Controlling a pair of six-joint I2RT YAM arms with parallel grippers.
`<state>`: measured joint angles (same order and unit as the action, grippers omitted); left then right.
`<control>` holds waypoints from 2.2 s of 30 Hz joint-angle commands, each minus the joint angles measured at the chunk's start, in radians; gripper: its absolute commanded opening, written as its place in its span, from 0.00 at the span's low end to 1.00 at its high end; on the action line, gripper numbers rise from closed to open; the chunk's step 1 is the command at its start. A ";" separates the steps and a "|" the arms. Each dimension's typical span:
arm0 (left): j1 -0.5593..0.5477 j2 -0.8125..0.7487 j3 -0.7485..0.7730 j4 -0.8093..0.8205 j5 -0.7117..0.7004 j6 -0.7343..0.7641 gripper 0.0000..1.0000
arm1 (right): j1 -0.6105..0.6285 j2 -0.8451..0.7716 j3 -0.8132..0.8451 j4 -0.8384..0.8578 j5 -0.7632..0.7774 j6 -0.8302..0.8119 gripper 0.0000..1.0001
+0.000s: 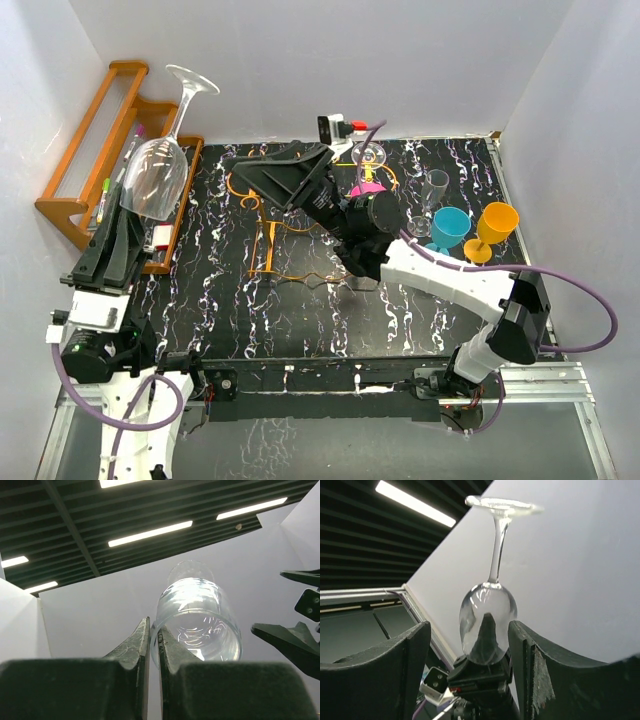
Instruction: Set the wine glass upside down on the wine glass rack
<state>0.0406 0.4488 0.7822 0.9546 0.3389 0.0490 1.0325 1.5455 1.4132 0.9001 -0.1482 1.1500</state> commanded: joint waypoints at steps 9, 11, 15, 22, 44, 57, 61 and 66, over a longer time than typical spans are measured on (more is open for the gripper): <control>-0.027 -0.016 0.026 -0.097 0.070 -0.157 0.00 | -0.002 0.055 0.063 0.207 0.185 -0.089 0.51; -0.027 -0.016 0.013 -0.086 0.073 -0.162 0.00 | -0.002 0.061 0.066 0.208 0.186 -0.088 0.51; -0.027 -0.015 0.007 -0.108 0.076 -0.210 0.00 | -0.001 0.079 0.063 0.214 0.210 -0.074 0.52; -0.027 -0.009 -0.011 -0.098 0.119 -0.235 0.00 | -0.002 0.113 0.082 0.236 0.214 -0.063 0.52; -0.027 0.005 -0.045 -0.075 0.190 -0.177 0.00 | -0.001 0.161 0.068 0.274 0.196 0.030 0.38; -0.027 0.035 -0.059 -0.018 0.168 -0.098 0.00 | -0.001 0.147 0.015 0.294 0.201 0.063 0.38; -0.028 0.042 -0.056 -0.005 0.157 -0.091 0.00 | -0.001 0.145 0.008 0.294 0.204 0.060 0.37; -0.029 0.045 -0.057 -0.001 0.164 -0.102 0.00 | 0.000 0.155 0.019 0.298 0.205 0.056 0.27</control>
<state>0.0128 0.4862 0.7193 0.8848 0.5362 -0.0628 1.0313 1.7176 1.4155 1.1351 0.0616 1.2041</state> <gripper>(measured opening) 0.043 0.324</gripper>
